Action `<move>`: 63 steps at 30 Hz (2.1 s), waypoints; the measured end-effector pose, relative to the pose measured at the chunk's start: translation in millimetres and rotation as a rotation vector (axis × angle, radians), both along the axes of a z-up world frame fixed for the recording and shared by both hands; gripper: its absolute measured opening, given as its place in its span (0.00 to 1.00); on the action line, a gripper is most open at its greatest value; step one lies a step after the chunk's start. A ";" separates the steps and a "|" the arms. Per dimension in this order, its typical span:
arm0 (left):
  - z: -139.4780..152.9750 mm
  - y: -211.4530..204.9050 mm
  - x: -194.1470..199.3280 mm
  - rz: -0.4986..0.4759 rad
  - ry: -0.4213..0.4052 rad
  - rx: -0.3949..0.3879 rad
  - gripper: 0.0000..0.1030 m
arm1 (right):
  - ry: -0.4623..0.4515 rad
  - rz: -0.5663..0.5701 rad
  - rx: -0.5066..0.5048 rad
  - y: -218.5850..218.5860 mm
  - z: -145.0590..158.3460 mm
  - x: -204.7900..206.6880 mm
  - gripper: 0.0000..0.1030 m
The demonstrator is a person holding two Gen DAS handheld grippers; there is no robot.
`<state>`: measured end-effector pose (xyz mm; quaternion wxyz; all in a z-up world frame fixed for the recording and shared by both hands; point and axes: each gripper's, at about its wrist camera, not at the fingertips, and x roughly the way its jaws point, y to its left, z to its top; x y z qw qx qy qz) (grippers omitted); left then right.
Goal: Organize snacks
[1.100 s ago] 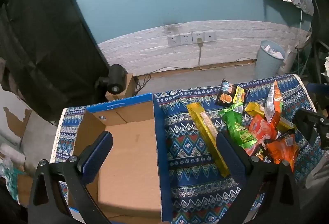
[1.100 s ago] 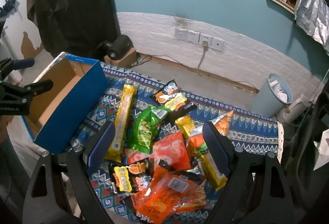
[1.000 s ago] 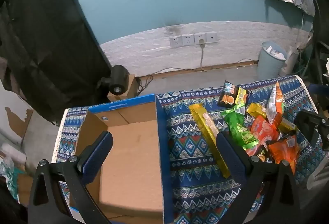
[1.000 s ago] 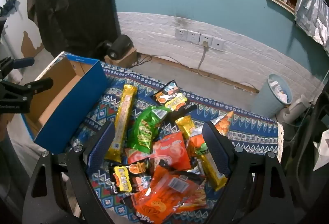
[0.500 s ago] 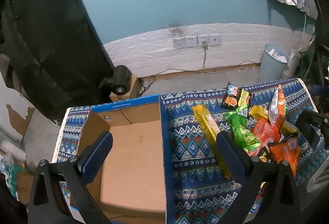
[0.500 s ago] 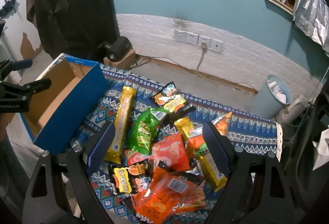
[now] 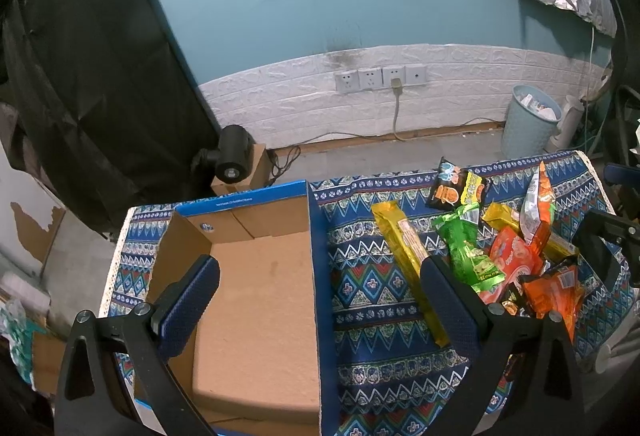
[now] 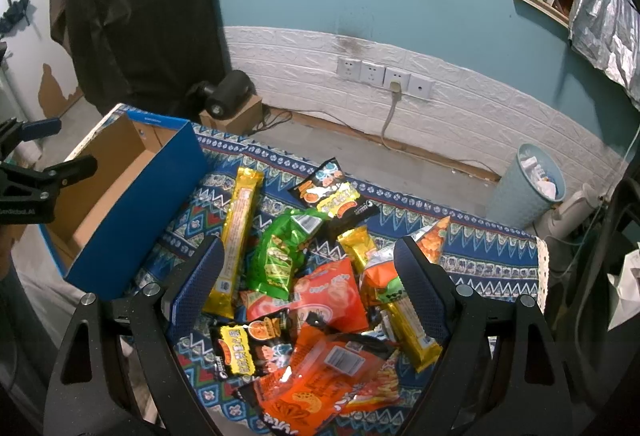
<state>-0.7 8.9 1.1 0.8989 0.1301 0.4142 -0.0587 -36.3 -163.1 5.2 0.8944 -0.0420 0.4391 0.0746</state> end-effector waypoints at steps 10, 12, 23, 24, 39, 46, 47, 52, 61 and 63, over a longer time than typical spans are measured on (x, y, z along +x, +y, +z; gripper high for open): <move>-2.9 -2.3 -3.2 -0.002 0.006 0.000 0.98 | -0.001 -0.001 0.003 -0.5 0.1 -0.5 0.83; -3.6 -2.0 -3.2 -0.002 0.008 -0.001 0.99 | 0.000 -0.002 0.002 -0.4 0.1 -0.6 0.83; -5.8 -3.0 -4.4 -0.004 0.014 0.001 0.99 | -0.001 -0.004 0.003 -1.1 -0.9 -1.5 0.83; -6.2 -3.3 -4.6 -0.005 0.014 0.002 0.99 | -0.001 -0.004 0.003 -1.1 -1.0 -1.6 0.83; -9.4 -4.7 -6.1 -0.009 0.018 0.002 0.99 | 0.001 -0.003 0.003 -0.7 -0.8 -0.6 0.83; -12.5 -6.6 -6.5 -0.014 0.027 0.003 0.99 | 0.004 -0.005 0.001 -2.6 -3.8 -3.5 0.83; -11.6 -7.0 -4.8 -0.014 0.030 0.004 0.99 | 0.005 -0.005 0.002 -2.9 -4.1 -4.2 0.83; -11.3 -8.2 -3.6 -0.016 0.038 0.003 0.99 | 0.006 -0.006 0.001 -2.4 -4.6 -4.3 0.83; -11.1 -9.1 -3.7 -0.018 0.042 0.003 0.99 | 0.026 -0.009 0.024 -3.0 -6.6 -2.6 0.83; -11.1 -10.9 -4.1 -0.019 0.043 0.003 0.99 | 0.028 -0.014 0.026 -4.0 -6.5 -1.4 0.83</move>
